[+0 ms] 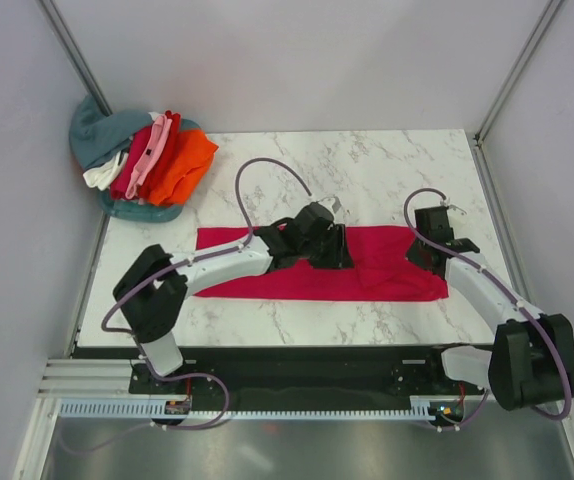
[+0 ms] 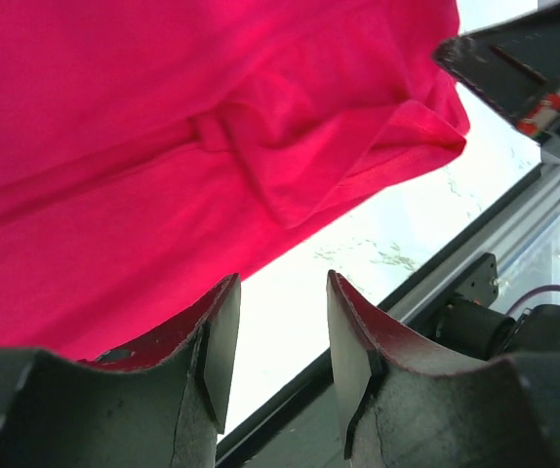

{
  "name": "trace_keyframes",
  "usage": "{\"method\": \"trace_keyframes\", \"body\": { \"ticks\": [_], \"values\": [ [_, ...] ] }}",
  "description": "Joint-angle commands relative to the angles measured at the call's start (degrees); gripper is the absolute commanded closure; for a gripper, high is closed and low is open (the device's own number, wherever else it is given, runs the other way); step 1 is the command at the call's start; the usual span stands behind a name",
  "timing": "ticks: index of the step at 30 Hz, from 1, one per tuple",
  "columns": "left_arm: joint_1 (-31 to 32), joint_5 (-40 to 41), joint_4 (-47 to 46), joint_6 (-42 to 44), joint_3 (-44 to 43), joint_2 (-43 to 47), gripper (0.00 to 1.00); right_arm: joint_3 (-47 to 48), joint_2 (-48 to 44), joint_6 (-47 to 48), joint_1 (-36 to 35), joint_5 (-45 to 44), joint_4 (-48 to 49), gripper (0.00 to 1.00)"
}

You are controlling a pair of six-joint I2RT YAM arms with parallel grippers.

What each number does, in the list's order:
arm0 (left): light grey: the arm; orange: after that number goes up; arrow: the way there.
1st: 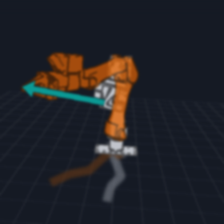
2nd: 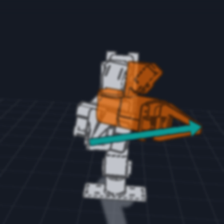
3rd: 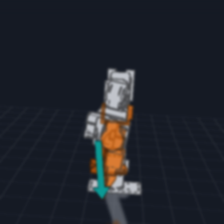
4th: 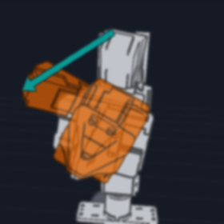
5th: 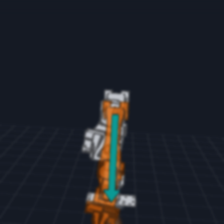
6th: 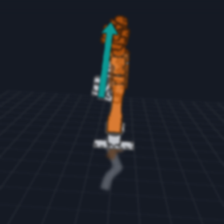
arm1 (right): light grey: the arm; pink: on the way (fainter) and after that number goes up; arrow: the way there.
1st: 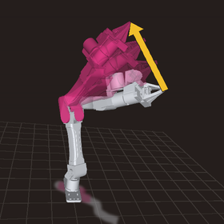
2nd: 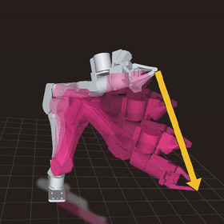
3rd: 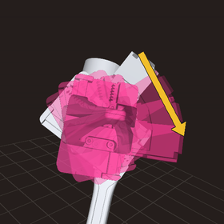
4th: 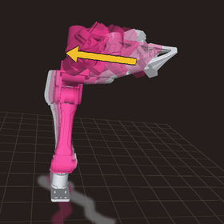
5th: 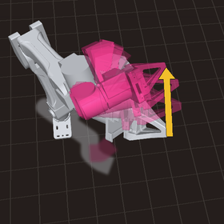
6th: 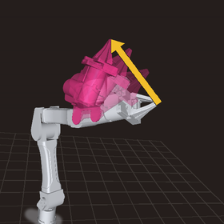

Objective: Fold and stack the t-shirts
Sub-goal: Fold the tshirt

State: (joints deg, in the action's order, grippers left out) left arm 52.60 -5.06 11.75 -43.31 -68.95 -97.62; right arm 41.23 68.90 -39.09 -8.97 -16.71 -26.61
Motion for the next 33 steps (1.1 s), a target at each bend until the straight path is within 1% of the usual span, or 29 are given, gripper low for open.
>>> {"method": "trace_keyframes", "body": {
  "ticks": [1, 7, 9, 13, 17, 19, 23, 33],
  "values": [
    [2.2, -1.8, -0.7, -4.8, -4.3, -4.3, 0.51, 1.8, 2.5, -1.1, 0.1, -1.4, 1.8, 1.0],
    [3.7, -2.4, -0.8, -6.3, -7.4, -9.0, 0.5, -1.2, 4.7, -1.2, 0.2, 0.8, 4.4, 1.0],
    [4.1, -2.8, -0.8, -6.4, -8.0, -10.3, 0.5, -2.2, 4.8, -1.2, 0.2, 2.8, 4.2, 1.0],
    [4.7, -3.0, -0.8, -6.6, -8.8, -12.3, 0.5, -5.9, 0.6, -3.2, 0.1, 6.7, 4.1, 1.0],
    [4.9, -3.2, -0.9, -7.1, -10.1, -15.0, 0.51, -10.0, -4.4, -4.5, 0.0, 6.9, 3.8, 1.0],
    [5.1, -3.4, -1.1, -7.3, -10.9, -16.5, 0.52, -10.5, -6.7, -4.5, 0.1, 7.0, 3.1, 1.0],
    [5.1, -3.3, -1.3, -7.5, -11.9, -17.8, 0.57, -10.8, -8.9, -4.7, 0.0, 7.1, 1.9, 1.0],
    [5.2, -1.1, -1.3, -8.2, -11.8, -19.3, 0.58, -10.5, -10.3, -4.4, 0.1, 7.6, 0.5, 1.0]
  ]
}}
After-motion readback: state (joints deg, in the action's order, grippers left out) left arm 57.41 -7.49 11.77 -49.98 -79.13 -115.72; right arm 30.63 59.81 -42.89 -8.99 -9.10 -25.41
